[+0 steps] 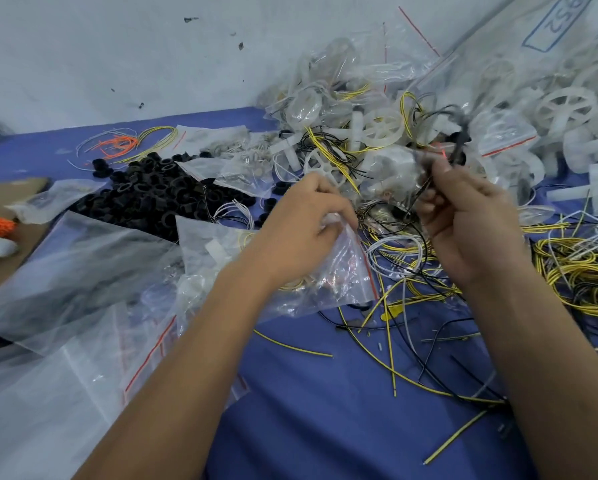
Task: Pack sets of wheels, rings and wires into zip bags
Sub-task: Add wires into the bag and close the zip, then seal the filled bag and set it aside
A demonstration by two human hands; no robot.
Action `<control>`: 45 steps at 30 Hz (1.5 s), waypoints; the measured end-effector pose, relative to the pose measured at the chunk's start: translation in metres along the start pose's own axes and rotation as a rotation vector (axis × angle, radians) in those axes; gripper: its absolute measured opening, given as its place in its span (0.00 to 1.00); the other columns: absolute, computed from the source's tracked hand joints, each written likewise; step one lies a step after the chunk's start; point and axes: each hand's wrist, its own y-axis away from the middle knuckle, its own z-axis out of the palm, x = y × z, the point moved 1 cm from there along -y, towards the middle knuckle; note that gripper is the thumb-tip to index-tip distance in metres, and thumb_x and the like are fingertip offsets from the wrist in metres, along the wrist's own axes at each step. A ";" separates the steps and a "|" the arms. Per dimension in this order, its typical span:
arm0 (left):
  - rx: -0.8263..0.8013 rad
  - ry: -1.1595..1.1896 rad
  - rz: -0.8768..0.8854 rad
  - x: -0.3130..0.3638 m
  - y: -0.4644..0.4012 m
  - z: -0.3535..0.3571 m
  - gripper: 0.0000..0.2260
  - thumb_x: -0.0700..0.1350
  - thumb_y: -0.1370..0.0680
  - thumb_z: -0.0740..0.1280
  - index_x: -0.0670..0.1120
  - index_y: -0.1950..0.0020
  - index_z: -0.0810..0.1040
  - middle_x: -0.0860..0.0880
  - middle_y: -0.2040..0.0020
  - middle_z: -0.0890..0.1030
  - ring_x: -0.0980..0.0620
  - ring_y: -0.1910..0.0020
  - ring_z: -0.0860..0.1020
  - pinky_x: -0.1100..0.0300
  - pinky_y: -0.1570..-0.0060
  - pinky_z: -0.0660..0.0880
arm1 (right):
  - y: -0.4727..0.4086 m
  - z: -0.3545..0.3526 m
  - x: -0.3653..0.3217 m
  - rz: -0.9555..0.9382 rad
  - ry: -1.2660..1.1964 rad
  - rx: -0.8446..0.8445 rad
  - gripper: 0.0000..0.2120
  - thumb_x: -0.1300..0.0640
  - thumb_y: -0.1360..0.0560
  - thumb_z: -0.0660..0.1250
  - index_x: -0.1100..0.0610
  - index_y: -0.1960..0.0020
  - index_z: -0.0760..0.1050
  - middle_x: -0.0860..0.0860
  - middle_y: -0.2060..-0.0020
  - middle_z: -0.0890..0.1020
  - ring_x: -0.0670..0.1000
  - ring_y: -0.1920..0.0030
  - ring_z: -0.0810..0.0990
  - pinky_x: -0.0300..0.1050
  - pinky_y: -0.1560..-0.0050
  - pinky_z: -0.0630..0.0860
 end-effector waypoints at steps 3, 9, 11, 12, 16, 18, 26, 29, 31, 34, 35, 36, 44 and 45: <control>0.019 -0.017 0.002 -0.002 -0.001 -0.013 0.12 0.35 0.24 0.72 0.54 0.53 0.86 0.51 0.49 0.78 0.56 0.56 0.78 0.61 0.53 0.76 | 0.004 0.001 0.007 -0.049 0.486 -0.007 0.03 0.64 0.23 0.72 0.60 0.50 0.83 0.50 0.69 0.81 0.46 0.71 0.74 0.37 0.69 0.73; 0.115 0.006 -0.021 -0.002 0.000 -0.022 0.14 0.31 0.29 0.73 0.50 0.54 0.85 0.57 0.54 0.81 0.59 0.60 0.80 0.67 0.59 0.78 | 0.008 0.003 0.012 0.018 0.687 -0.063 0.07 0.61 0.25 0.75 0.57 0.49 0.80 0.51 0.70 0.83 0.47 0.73 0.75 0.37 0.73 0.73; 0.135 -0.012 -0.007 -0.001 0.000 -0.023 0.14 0.30 0.28 0.71 0.49 0.53 0.85 0.56 0.55 0.80 0.59 0.60 0.79 0.69 0.60 0.77 | 0.009 0.003 0.011 0.054 0.690 -0.114 0.03 0.62 0.25 0.75 0.58 0.55 0.81 0.52 0.71 0.82 0.47 0.75 0.73 0.37 0.74 0.71; 0.141 -0.022 0.000 -0.002 0.000 -0.024 0.15 0.30 0.28 0.70 0.49 0.52 0.85 0.55 0.54 0.80 0.59 0.60 0.80 0.68 0.60 0.77 | 0.009 0.003 0.011 0.063 0.699 -0.139 0.04 0.62 0.25 0.75 0.59 0.58 0.82 0.52 0.72 0.81 0.47 0.76 0.71 0.37 0.75 0.69; 0.154 -0.021 0.012 0.000 0.000 -0.026 0.14 0.29 0.26 0.69 0.47 0.49 0.86 0.54 0.53 0.80 0.58 0.57 0.80 0.64 0.55 0.79 | 0.012 0.005 0.009 0.111 0.801 -0.259 0.06 0.62 0.26 0.75 0.58 0.62 0.84 0.53 0.74 0.79 0.48 0.77 0.67 0.38 0.76 0.64; 0.136 -0.024 0.020 0.002 0.000 -0.027 0.13 0.30 0.25 0.71 0.47 0.48 0.86 0.53 0.52 0.80 0.57 0.56 0.80 0.64 0.53 0.79 | 0.014 0.007 0.009 0.160 0.876 -0.354 0.06 0.62 0.26 0.75 0.57 0.62 0.84 0.53 0.73 0.80 0.46 0.78 0.67 0.36 0.77 0.63; 0.086 -0.008 0.142 0.021 -0.003 -0.019 0.05 0.40 0.26 0.77 0.49 0.53 0.87 0.52 0.51 0.80 0.53 0.49 0.78 0.50 0.48 0.77 | 0.027 0.023 0.014 0.213 0.700 -0.483 0.07 0.68 0.23 0.68 0.62 0.59 0.81 0.54 0.75 0.75 0.46 0.78 0.65 0.34 0.77 0.62; 0.087 0.065 0.153 0.025 -0.004 -0.018 0.04 0.41 0.27 0.78 0.49 0.54 0.87 0.52 0.50 0.81 0.52 0.48 0.79 0.49 0.48 0.77 | 0.032 0.031 0.018 0.147 0.685 -0.425 0.15 0.75 0.24 0.62 0.59 0.56 0.82 0.57 0.72 0.77 0.48 0.76 0.69 0.38 0.76 0.66; 0.095 0.143 0.146 0.026 -0.003 -0.021 0.04 0.41 0.28 0.79 0.48 0.56 0.87 0.51 0.50 0.82 0.54 0.48 0.80 0.53 0.49 0.78 | 0.034 0.035 0.020 0.119 0.721 -0.447 0.16 0.75 0.24 0.65 0.56 0.59 0.83 0.54 0.72 0.80 0.48 0.73 0.73 0.40 0.73 0.70; 0.130 0.210 0.149 0.027 -0.003 -0.024 0.04 0.40 0.28 0.79 0.46 0.57 0.87 0.51 0.51 0.83 0.54 0.49 0.81 0.58 0.52 0.79 | 0.039 0.040 0.021 0.133 0.652 -0.535 0.07 0.71 0.25 0.71 0.61 0.57 0.84 0.58 0.65 0.85 0.50 0.65 0.82 0.47 0.64 0.82; 0.141 0.221 0.147 0.028 -0.003 -0.025 0.04 0.40 0.28 0.79 0.46 0.57 0.87 0.51 0.51 0.83 0.54 0.50 0.81 0.59 0.53 0.78 | 0.041 0.040 0.021 0.119 0.644 -0.562 0.07 0.70 0.25 0.71 0.61 0.56 0.84 0.58 0.62 0.86 0.49 0.62 0.83 0.49 0.60 0.84; 0.149 0.230 0.142 0.028 -0.003 -0.025 0.03 0.40 0.28 0.79 0.45 0.57 0.87 0.51 0.51 0.83 0.54 0.50 0.81 0.59 0.53 0.79 | 0.042 0.040 0.020 0.076 0.665 -0.590 0.07 0.69 0.25 0.71 0.59 0.57 0.83 0.55 0.61 0.86 0.46 0.60 0.83 0.47 0.57 0.84; 0.126 0.100 -0.052 0.003 -0.003 -0.020 0.07 0.44 0.25 0.76 0.49 0.48 0.85 0.56 0.51 0.83 0.59 0.50 0.80 0.62 0.49 0.77 | 0.047 0.039 0.022 0.000 0.882 -0.960 0.14 0.66 0.21 0.66 0.46 0.47 0.75 0.29 0.52 0.81 0.31 0.50 0.78 0.25 0.47 0.72; 0.116 -0.051 -0.099 -0.007 -0.003 -0.018 0.09 0.44 0.24 0.74 0.48 0.45 0.84 0.54 0.49 0.83 0.57 0.48 0.80 0.59 0.45 0.76 | 0.048 0.039 0.023 -0.020 0.907 -0.983 0.12 0.66 0.22 0.65 0.48 0.48 0.76 0.31 0.52 0.82 0.30 0.51 0.78 0.25 0.47 0.71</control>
